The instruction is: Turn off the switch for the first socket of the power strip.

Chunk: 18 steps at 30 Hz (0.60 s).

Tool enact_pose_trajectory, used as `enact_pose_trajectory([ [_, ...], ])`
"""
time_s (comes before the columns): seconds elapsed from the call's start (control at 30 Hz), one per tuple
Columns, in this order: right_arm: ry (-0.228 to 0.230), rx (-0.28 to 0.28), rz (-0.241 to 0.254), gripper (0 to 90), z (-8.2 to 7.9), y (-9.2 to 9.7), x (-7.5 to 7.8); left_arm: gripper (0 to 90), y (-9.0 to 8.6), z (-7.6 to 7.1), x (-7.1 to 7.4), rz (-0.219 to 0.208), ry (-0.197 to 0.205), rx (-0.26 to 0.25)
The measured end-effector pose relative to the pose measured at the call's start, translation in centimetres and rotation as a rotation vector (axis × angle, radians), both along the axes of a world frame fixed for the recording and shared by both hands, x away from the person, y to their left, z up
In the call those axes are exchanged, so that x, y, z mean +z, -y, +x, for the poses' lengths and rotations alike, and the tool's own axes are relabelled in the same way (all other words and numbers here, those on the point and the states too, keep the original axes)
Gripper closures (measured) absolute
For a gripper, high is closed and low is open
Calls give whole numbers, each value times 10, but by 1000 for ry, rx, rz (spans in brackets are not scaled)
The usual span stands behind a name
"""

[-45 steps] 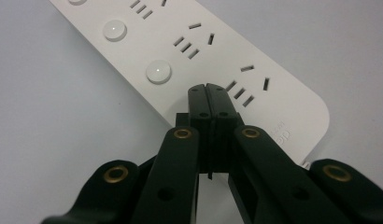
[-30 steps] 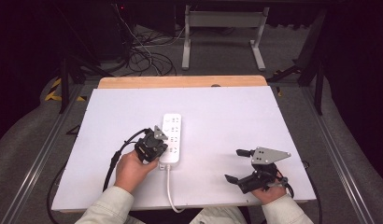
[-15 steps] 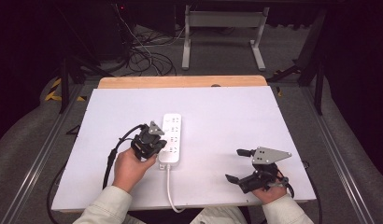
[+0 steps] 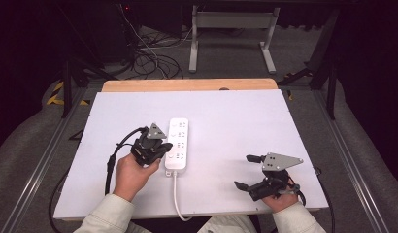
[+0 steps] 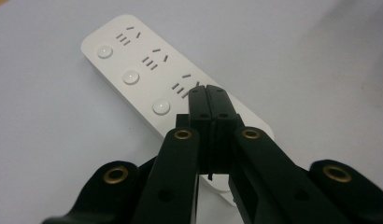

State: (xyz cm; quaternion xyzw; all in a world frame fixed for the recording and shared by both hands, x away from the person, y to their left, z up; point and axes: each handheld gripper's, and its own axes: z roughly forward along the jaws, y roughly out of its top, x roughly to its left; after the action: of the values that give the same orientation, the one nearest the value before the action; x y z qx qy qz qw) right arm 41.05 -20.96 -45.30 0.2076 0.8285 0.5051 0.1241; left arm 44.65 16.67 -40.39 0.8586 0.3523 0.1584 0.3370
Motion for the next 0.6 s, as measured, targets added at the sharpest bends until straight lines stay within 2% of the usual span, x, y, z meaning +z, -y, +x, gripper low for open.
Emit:
enact_pose_trajectory([
  [0.13, -2, -1, -2, 36, 0, 0, 0, 900, 0, -3, 5, 0, 23, -3],
  [0.33, -3, -2, 1, 36, 0, 1, -1, 900, -3, -5, 8, -17, 30, -10],
  [0.5, -4, -4, 2, 36, 0, 1, 0, 900, -9, -6, 10, -70, 38, -22],
  [0.6, -3, -4, 2, 36, 0, 1, 0, 896, -15, -12, 12, -89, 79, -27],
])
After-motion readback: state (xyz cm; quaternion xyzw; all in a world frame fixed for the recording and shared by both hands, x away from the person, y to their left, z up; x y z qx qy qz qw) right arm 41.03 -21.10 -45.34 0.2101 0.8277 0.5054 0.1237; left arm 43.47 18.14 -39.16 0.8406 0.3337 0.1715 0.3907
